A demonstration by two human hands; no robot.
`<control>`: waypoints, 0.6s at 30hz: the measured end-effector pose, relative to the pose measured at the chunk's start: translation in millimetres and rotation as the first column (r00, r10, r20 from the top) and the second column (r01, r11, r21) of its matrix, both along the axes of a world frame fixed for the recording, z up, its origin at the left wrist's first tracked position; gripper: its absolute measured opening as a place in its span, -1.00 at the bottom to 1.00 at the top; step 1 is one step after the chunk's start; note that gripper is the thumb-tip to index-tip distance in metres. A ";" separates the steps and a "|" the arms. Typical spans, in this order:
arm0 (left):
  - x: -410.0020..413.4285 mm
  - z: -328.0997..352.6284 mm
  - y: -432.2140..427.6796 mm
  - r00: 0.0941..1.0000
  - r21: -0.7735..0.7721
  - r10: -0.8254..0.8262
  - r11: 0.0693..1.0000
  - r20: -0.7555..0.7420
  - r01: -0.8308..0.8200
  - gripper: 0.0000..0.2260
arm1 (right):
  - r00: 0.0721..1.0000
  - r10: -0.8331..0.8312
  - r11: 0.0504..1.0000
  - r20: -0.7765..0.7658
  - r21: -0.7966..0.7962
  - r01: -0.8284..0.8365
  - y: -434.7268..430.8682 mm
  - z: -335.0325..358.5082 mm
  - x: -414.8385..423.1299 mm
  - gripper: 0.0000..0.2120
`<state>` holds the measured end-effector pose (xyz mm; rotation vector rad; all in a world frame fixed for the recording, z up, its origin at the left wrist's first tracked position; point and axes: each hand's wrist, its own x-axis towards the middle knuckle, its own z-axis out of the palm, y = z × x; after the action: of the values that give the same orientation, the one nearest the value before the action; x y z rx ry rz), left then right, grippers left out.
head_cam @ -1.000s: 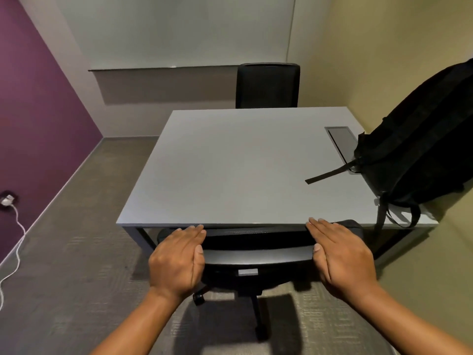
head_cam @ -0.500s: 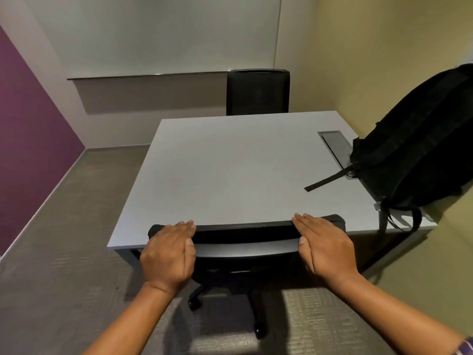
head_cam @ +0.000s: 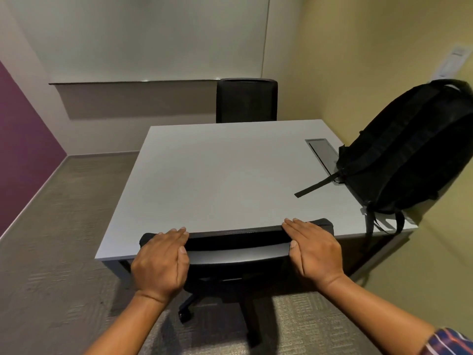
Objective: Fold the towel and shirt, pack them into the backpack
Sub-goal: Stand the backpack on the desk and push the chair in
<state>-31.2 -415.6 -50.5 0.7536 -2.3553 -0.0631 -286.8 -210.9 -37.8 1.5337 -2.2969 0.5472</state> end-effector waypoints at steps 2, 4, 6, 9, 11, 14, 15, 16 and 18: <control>1.3 3.3 1.6 0.999 0.028 0.012 1.000 0.030 -0.013 -0.54 | 1.000 -0.010 0.999 0.020 0.032 0.010 1.6 2.6 1.4 -0.58; 1.7 6.9 3.3 0.998 0.061 0.017 0.998 0.061 -0.021 -0.49 | 0.999 -0.021 0.997 0.029 0.069 0.019 3.1 4.2 3.3 -0.58; 2.0 10.7 6.0 0.996 0.088 0.017 0.996 0.092 -0.025 -0.45 | 0.998 -0.039 0.995 0.044 0.096 0.035 4.9 7.2 5.9 -0.58; 4.3 16.4 13.0 0.991 0.119 0.031 0.992 0.129 -0.046 -0.43 | 0.996 -0.058 0.992 0.071 0.115 0.049 9.4 12.0 10.2 -0.58; 6.5 19.2 18.3 0.986 0.164 0.050 0.984 0.157 -0.076 -0.42 | 0.993 -0.067 0.989 0.093 0.137 0.054 13.5 15.1 14.0 -0.58; 8.7 25.8 25.2 0.981 0.220 0.066 0.970 0.184 -0.107 -0.43 | 0.993 -0.061 0.986 0.103 0.159 0.044 19.3 19.0 19.4 -0.58; 8.5 26.5 27.2 0.979 0.231 0.062 0.967 0.196 -0.107 -0.43 | 0.993 -0.060 0.986 0.102 0.160 0.043 19.7 17.6 18.9 -0.58; 8.0 26.7 28.3 0.977 0.230 0.069 0.966 0.201 -0.116 -0.45 | 0.992 -0.068 0.984 0.102 0.170 0.050 19.7 18.8 18.8 -0.57; 6.1 31.9 29.7 0.966 0.225 0.096 0.963 0.239 -0.151 -0.47 | 0.993 -0.077 0.978 0.089 0.202 0.057 18.1 25.0 19.1 -0.54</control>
<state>-25.1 -386.0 -18.6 1.0757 -2.5378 -0.2250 -267.7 -192.8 -12.7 1.5411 -2.5335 0.3905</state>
